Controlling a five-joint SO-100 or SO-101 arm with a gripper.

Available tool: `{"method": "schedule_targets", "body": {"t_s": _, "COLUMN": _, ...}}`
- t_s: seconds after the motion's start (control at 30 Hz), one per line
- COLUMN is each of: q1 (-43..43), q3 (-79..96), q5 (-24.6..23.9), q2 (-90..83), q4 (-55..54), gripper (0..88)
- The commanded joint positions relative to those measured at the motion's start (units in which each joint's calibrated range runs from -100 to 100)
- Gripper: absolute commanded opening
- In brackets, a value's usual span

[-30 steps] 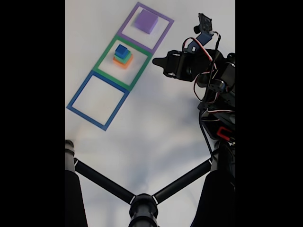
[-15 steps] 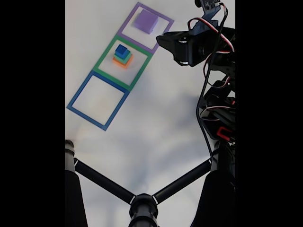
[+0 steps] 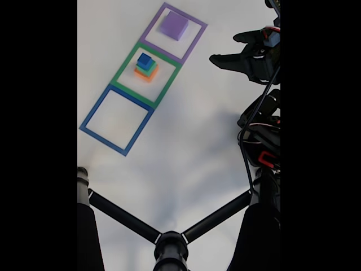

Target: Tower of hanoi

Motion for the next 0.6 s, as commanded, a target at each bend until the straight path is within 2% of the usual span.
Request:
{"method": "schedule_targets", "body": {"t_s": 0.0, "q1": 3.4, "q3": 0.2, "q5": 0.8, "q2": 1.1, "q4": -0.9, "gripper": 24.1}}
{"method": "schedule_targets", "body": {"t_s": 0.13, "q1": 6.4, "q3": 7.8, "q5": 0.8, "q2": -0.7, "q4": -5.2, "gripper": 27.8}}
{"method": "schedule_targets", "body": {"t_s": 0.23, "q1": 8.9, "q3": 14.2, "q5": 0.8, "q2": -1.2, "q4": -10.2, "gripper": 34.8}}
{"method": "schedule_targets", "body": {"t_s": 0.4, "q1": 13.2, "q3": 30.3, "q5": 0.8, "q2": -5.0, "q4": -23.2, "gripper": 42.7}}
{"method": "schedule_targets", "body": {"t_s": 0.57, "q1": 16.0, "q3": 42.7, "q5": 0.8, "q2": -6.6, "q4": -35.3, "gripper": 45.5}}
